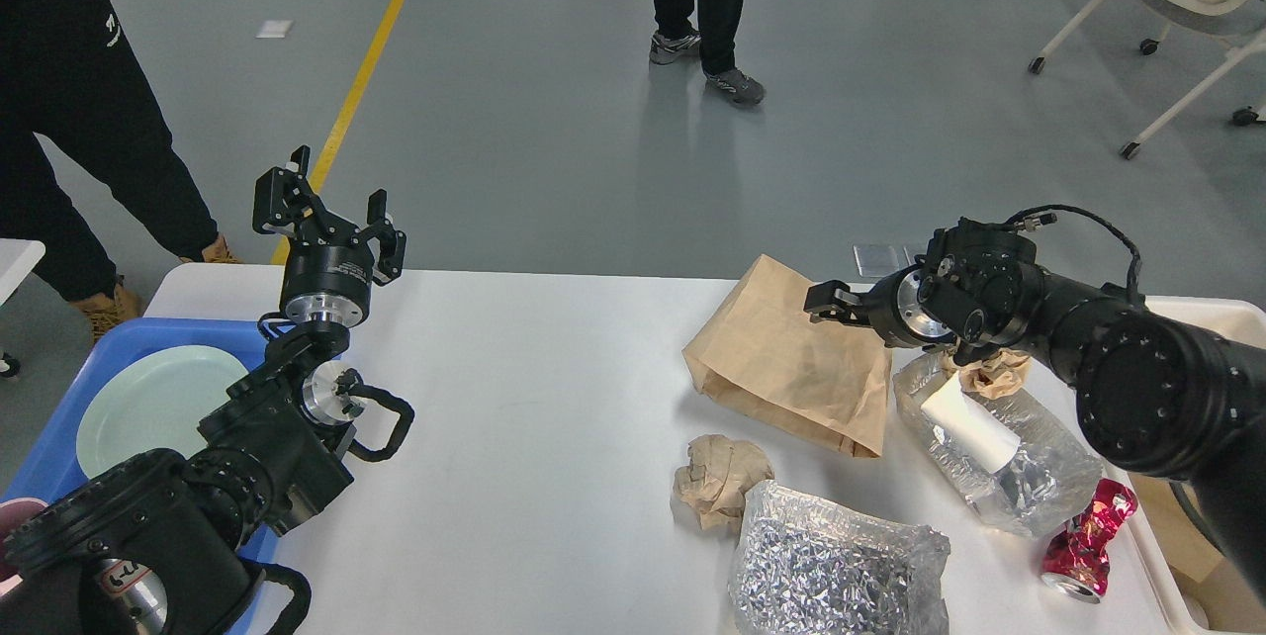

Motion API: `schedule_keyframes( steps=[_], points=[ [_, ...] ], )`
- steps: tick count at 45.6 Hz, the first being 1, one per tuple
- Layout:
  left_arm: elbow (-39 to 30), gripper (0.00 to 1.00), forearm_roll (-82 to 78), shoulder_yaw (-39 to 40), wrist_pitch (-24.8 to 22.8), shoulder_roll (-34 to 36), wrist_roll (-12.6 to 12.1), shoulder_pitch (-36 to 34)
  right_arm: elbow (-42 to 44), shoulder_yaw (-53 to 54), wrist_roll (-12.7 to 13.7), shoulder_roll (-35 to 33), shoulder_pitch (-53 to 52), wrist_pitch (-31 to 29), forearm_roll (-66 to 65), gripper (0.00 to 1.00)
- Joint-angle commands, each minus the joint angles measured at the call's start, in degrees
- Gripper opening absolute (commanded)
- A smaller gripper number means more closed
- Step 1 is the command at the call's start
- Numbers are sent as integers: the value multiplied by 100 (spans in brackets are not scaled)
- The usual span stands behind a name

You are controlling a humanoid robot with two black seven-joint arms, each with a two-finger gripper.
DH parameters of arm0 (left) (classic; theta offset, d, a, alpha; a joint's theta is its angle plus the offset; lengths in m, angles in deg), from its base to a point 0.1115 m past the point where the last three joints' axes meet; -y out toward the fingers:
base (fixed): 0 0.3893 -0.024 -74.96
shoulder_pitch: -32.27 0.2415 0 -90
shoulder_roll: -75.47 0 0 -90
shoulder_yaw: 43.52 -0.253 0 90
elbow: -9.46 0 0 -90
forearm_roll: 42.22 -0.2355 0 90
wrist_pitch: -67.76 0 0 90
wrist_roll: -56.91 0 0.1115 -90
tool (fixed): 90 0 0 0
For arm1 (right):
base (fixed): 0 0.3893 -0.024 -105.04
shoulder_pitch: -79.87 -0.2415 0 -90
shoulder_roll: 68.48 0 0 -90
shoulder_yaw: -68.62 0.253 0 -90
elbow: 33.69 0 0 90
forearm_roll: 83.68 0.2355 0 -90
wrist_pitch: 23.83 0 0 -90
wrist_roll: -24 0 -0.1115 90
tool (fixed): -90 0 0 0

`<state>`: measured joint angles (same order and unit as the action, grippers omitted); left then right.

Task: Tidy desktop
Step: 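Bring the right gripper down to the brown paper bag edge, then close the right gripper on the brown paper bag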

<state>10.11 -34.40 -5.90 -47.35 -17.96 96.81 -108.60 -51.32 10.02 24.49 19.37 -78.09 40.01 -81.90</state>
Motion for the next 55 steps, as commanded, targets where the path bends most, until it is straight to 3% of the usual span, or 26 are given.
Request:
schedule_keyframes(
  steps=[1,11,33,37,43,46,55],
  points=[
    [-3,96,1,0,6,0,0,-1,93,-2,197,31,151,146,-3,100],
    [-3,96,1,0,-3,0,0,-1,93,-2,232,14,169,225,-3,100],
    [-3,96,1,0,6,0,0,8,110,68,232,102,599,1104,50,99],
    [-3,96,1,0,-3,0,0,-1,93,86,232,102,608,1113,68,80],
    [-3,96,1,0,-3,0,0,8,40,86,232,102,617,1078,76,25],
    [-3,96,1,0,6,0,0,-1,14,86,232,102,617,1052,76,3],
    [6,96,1,0,6,0,0,-1,-4,86,241,102,617,1017,76,0]
  ],
)
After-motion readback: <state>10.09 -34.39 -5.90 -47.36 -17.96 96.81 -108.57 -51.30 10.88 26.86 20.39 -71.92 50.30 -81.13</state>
